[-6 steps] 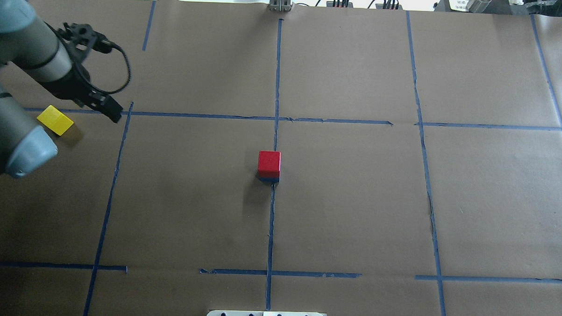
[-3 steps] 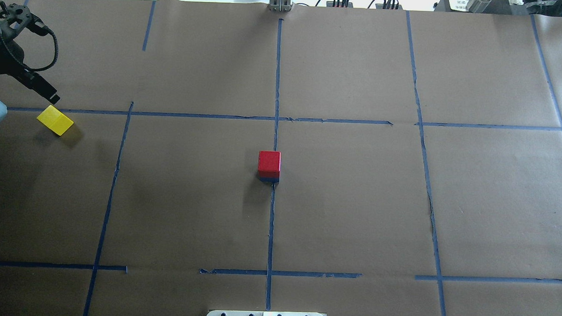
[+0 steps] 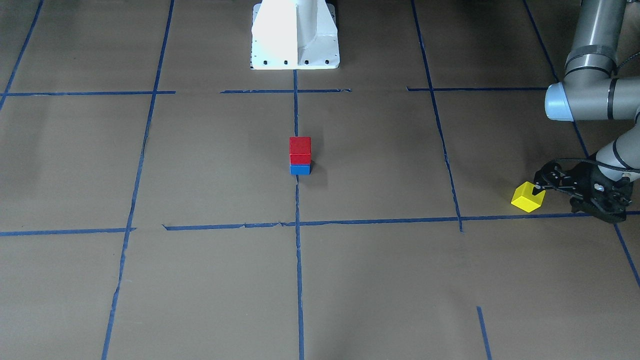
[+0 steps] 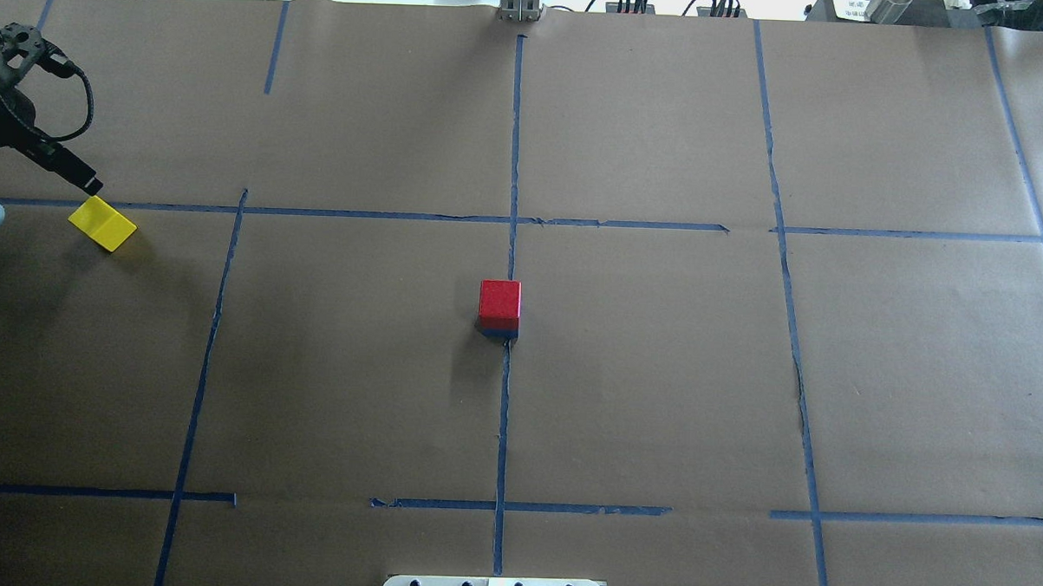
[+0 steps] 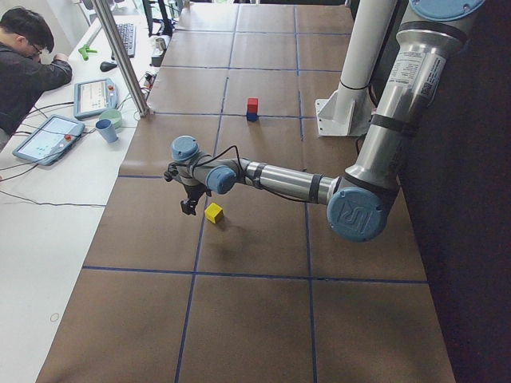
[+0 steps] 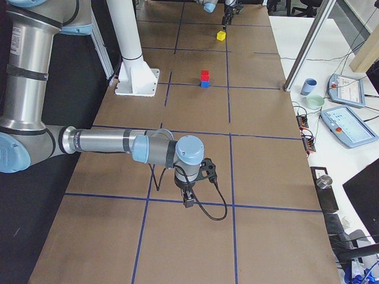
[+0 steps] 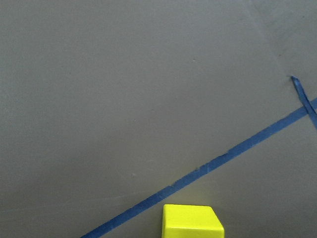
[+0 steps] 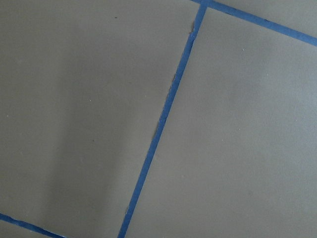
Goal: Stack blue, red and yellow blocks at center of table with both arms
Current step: 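Lower the left gripper onto the yellow block and grasp it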
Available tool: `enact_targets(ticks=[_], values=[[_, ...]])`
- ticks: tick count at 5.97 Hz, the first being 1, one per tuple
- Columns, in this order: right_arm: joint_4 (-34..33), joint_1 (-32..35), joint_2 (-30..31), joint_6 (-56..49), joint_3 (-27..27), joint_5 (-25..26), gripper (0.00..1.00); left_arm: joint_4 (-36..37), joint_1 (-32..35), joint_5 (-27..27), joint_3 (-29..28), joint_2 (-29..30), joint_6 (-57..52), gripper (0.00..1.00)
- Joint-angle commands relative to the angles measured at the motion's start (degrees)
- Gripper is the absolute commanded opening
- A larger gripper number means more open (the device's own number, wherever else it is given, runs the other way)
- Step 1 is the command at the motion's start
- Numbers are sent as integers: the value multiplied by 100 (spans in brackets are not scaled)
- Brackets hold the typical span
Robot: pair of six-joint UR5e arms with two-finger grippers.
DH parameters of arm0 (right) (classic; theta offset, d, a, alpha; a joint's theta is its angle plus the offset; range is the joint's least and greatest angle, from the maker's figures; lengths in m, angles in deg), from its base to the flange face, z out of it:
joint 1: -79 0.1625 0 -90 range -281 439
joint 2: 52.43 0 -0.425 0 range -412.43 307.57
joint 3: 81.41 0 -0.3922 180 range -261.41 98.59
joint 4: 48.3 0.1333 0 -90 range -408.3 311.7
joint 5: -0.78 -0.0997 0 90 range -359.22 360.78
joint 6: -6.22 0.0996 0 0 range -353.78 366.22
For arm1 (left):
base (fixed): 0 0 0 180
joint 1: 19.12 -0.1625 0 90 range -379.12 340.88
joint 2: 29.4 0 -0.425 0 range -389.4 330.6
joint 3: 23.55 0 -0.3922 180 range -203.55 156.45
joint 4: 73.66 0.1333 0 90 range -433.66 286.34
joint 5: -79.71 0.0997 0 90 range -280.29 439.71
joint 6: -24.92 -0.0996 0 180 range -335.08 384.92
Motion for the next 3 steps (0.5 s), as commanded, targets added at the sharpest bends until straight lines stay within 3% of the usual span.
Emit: enact_targets(ticks=[1,3], values=[[0,0,15,0,0,0,100,-556,-126,8,-46,-232,686,100],[0,0,16,0,0,9,100,-840,-459,43,-20,-321,1102,100]])
